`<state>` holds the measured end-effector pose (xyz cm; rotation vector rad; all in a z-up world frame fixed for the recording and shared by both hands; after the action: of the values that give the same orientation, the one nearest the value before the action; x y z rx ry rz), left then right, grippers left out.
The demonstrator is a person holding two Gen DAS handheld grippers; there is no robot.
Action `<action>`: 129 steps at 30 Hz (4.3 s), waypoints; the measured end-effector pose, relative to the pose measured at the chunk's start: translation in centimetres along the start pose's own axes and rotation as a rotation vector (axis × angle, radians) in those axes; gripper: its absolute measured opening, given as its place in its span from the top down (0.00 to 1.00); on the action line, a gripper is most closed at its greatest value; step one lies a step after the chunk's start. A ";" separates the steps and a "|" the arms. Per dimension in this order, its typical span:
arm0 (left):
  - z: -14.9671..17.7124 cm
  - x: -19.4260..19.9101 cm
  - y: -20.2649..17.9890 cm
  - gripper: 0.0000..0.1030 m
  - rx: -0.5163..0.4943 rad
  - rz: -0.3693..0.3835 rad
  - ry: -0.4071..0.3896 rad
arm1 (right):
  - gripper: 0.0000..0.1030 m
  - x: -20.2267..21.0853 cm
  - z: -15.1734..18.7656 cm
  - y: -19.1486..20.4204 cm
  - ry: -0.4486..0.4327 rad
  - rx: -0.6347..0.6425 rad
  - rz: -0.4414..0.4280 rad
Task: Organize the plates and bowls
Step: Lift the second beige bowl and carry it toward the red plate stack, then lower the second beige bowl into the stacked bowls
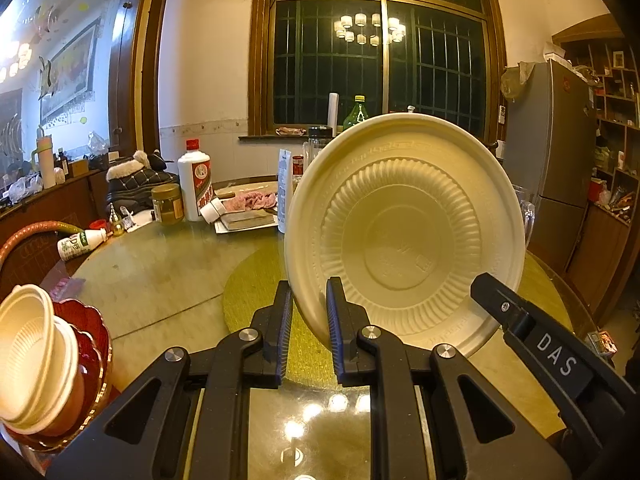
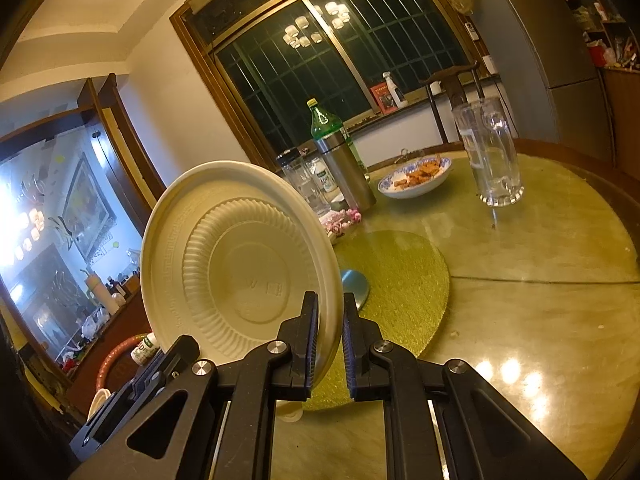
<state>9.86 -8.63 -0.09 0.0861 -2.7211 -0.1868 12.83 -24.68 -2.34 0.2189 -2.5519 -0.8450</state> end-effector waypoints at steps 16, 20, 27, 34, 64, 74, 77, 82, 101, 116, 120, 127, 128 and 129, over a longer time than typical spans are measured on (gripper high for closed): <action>-0.2 4.3 5.2 0.85 0.047 -0.039 -0.005 | 0.89 2.7 1.3 5.6 0.021 0.083 -0.036; 0.2 5.2 7.5 0.85 0.071 -0.061 0.007 | 0.89 2.9 2.4 8.0 0.049 0.119 -0.058; 1.2 6.2 11.4 0.84 0.118 -0.081 0.055 | 0.89 2.5 4.5 11.9 0.117 0.181 -0.102; 2.9 6.7 14.8 0.84 0.153 -0.122 0.106 | 0.89 1.6 7.2 15.2 0.192 0.236 -0.138; 7.1 8.6 23.7 0.82 0.276 -0.155 0.293 | 0.89 -0.4 15.0 23.3 0.452 0.370 -0.172; 7.9 8.6 24.7 0.82 0.291 -0.129 0.342 | 0.89 0.2 16.3 24.5 0.475 0.404 -0.140; 7.9 8.2 25.1 0.82 0.295 -0.111 0.365 | 0.89 0.2 16.6 24.8 0.481 0.413 -0.130; 8.1 7.8 25.4 0.82 0.289 -0.098 0.387 | 0.89 -0.4 16.9 24.7 0.514 0.404 -0.114; 8.6 6.5 25.6 0.82 0.278 -0.089 0.441 | 0.86 -2.1 17.8 23.9 0.578 0.374 -0.095; 8.3 5.4 25.9 0.82 0.278 -0.085 0.475 | 0.85 -3.7 17.2 23.7 0.637 0.305 -0.094; 8.1 5.1 26.1 0.82 0.287 -0.096 0.484 | 0.84 -4.5 16.8 23.8 0.664 0.276 -0.095; 8.0 5.9 26.1 0.82 0.275 -0.116 0.473 | 0.76 -4.8 17.1 24.2 0.696 0.270 -0.101; 7.9 6.0 26.1 0.82 0.274 -0.117 0.470 | 0.74 -4.7 17.2 24.2 0.708 0.264 -0.105; 7.9 6.1 26.1 0.82 0.272 -0.117 0.464 | 0.69 -4.6 17.3 24.2 0.714 0.259 -0.109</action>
<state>0.26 17.62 -1.11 0.3240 -2.2623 0.1555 8.80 5.13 -1.85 0.6215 -1.9674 -0.3648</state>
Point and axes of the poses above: each gripper's, at about its wrist camera, not at the fingertips, and x roughly against the way its jaws point, y to its left, z to its underside, the point moved 2 cm from there along -x, roughly the way its jaws point, and after that the axes turned 10 degrees about -x, right-handed, at the moved point
